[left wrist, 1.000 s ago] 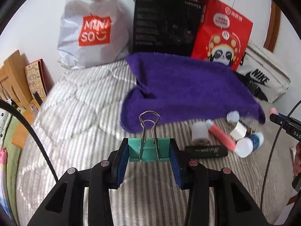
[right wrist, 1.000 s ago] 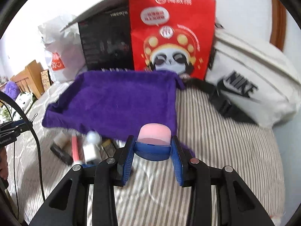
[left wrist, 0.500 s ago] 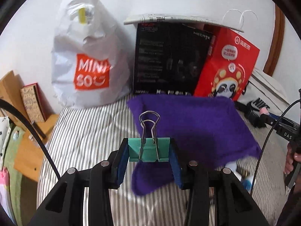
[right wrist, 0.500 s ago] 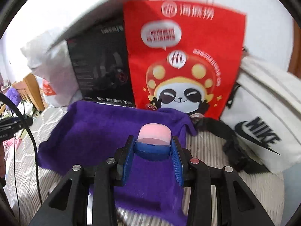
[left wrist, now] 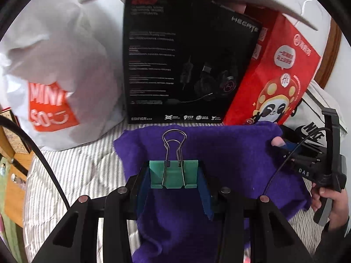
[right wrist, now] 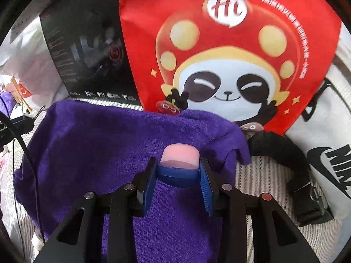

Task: Organize rigid objects
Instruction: 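Carry the clip and container onto the purple towel and open both tools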

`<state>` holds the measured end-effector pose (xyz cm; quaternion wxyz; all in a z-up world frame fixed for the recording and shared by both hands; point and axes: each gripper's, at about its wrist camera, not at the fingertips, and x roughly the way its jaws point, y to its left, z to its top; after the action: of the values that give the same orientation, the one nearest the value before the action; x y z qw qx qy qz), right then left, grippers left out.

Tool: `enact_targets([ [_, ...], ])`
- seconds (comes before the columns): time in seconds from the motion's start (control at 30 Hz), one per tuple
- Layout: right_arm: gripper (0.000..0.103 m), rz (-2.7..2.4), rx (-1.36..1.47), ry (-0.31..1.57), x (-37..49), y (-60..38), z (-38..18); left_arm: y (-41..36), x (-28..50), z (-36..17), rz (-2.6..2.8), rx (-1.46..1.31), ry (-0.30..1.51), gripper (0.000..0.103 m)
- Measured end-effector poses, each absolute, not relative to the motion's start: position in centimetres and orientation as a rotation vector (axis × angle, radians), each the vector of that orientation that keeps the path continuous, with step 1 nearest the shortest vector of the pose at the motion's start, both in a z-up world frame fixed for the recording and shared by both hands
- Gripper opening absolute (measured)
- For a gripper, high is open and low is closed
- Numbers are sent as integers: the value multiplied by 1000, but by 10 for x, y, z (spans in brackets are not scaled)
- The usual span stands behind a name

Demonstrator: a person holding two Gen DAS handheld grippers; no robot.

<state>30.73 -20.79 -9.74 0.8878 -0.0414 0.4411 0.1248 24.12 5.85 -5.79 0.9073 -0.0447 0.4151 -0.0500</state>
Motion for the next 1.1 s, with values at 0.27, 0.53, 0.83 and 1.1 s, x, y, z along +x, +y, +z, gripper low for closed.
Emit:
enact_targets([
  [0.27, 38, 274, -98, 965, 316, -207, -111, 55, 261, -77, -116, -93, 903, 39],
  [0.53, 38, 265, -128, 990, 317, -201, -119, 59, 265, -85, -115, -100, 927, 39],
  [0.83, 50, 310, -122, 1015, 320, -193, -123, 48, 272, -102, -118, -79, 973, 39],
  [1.1, 60, 326, -136, 986, 313, -202, -102, 39, 278, -117, -109, -54, 1006, 39],
])
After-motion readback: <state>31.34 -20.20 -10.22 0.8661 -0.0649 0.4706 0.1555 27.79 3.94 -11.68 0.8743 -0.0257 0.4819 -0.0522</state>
